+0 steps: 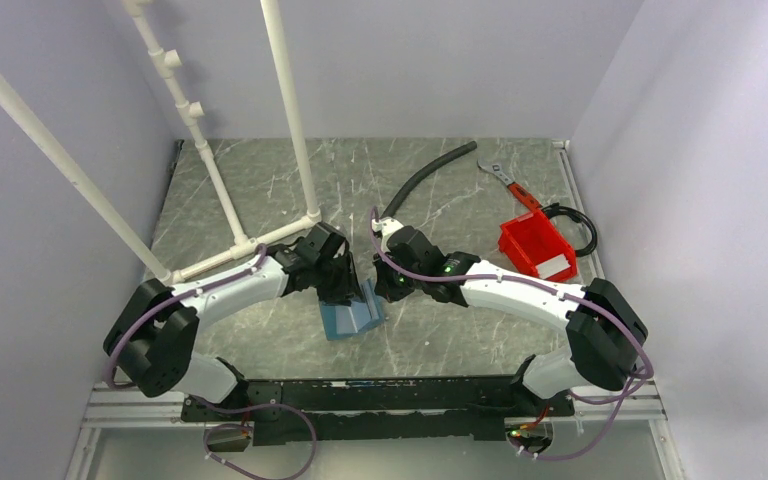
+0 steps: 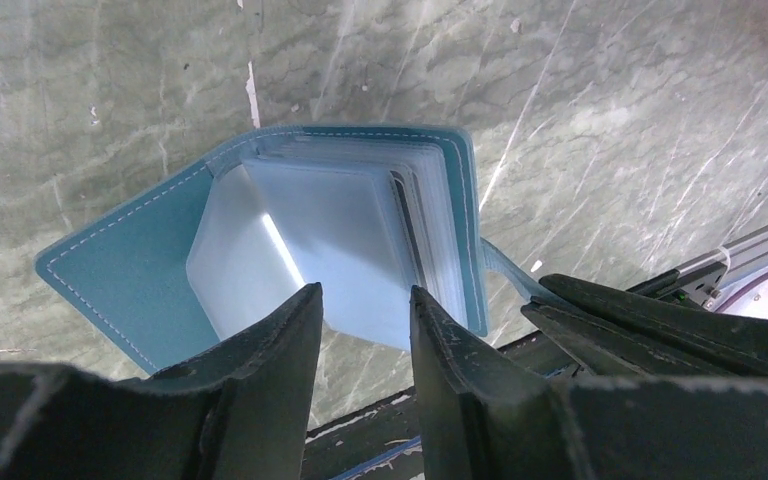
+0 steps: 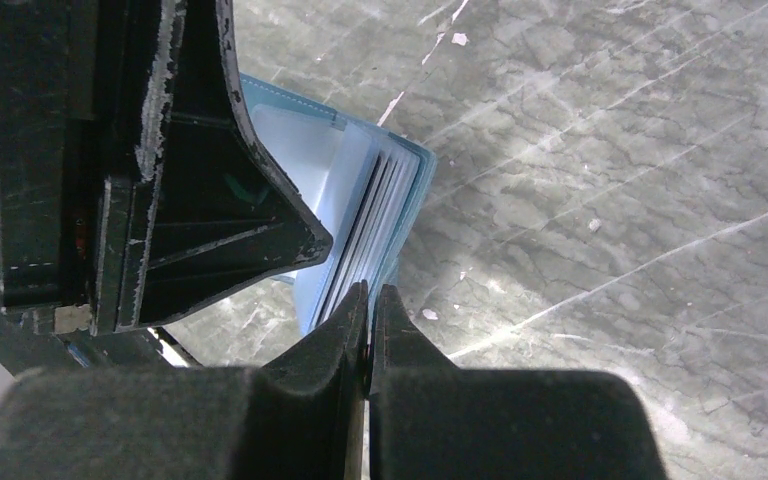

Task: Put the credit cards into the card holder
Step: Open the card holder at the center of the board.

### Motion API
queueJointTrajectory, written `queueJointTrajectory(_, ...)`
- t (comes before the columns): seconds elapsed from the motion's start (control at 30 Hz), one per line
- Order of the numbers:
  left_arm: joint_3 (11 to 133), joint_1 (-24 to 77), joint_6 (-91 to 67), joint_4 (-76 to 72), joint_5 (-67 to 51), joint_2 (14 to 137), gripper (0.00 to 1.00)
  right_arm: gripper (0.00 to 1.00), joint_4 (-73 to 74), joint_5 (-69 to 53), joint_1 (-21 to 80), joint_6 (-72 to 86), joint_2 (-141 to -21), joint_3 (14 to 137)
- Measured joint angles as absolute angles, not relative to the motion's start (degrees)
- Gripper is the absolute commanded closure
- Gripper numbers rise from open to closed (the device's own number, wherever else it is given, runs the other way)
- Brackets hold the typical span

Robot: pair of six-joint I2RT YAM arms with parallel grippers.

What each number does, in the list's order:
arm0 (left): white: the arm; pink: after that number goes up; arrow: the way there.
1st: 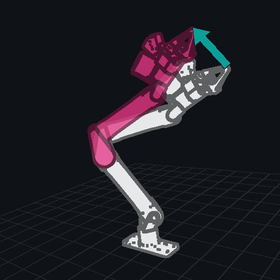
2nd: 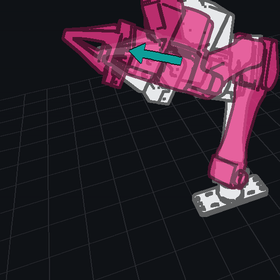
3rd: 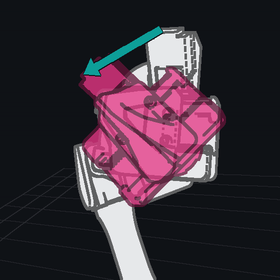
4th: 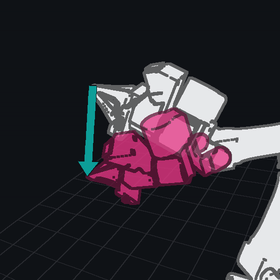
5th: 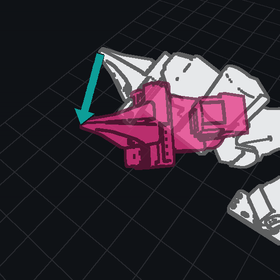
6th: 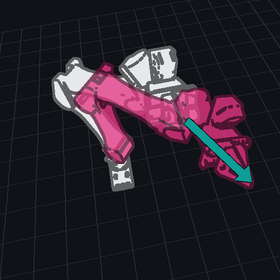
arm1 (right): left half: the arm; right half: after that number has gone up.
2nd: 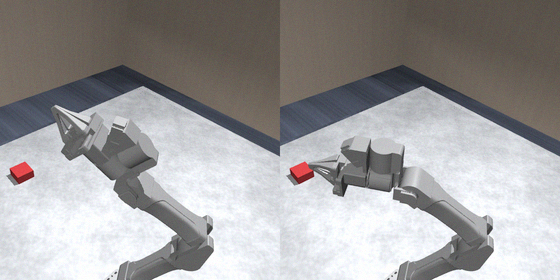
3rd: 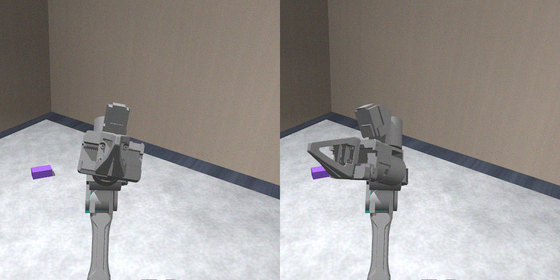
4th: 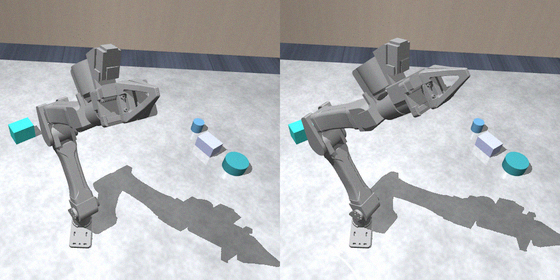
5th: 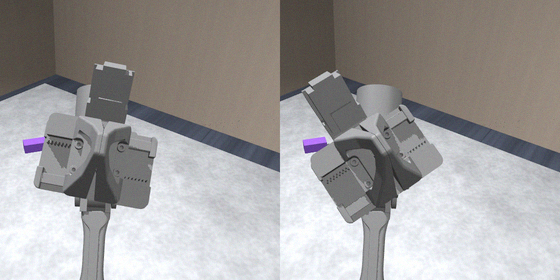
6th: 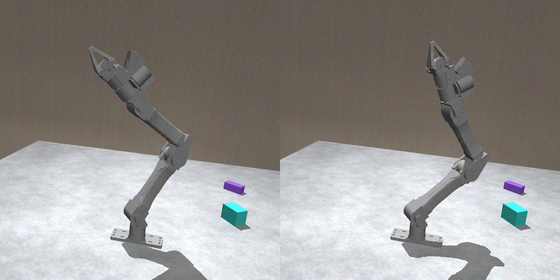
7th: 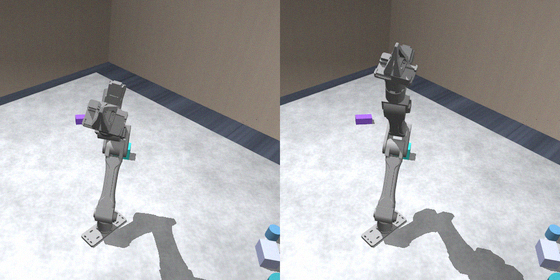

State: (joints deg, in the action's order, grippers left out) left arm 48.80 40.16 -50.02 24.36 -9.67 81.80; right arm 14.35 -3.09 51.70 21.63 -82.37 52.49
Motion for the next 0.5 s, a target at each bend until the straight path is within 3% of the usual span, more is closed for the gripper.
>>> queueJointTrajectory(0.5,48.8,40.2,-50.0,22.9,-9.2,85.8,0.47,1.0,14.4,-3.3,52.0,21.6,-82.4,52.5)
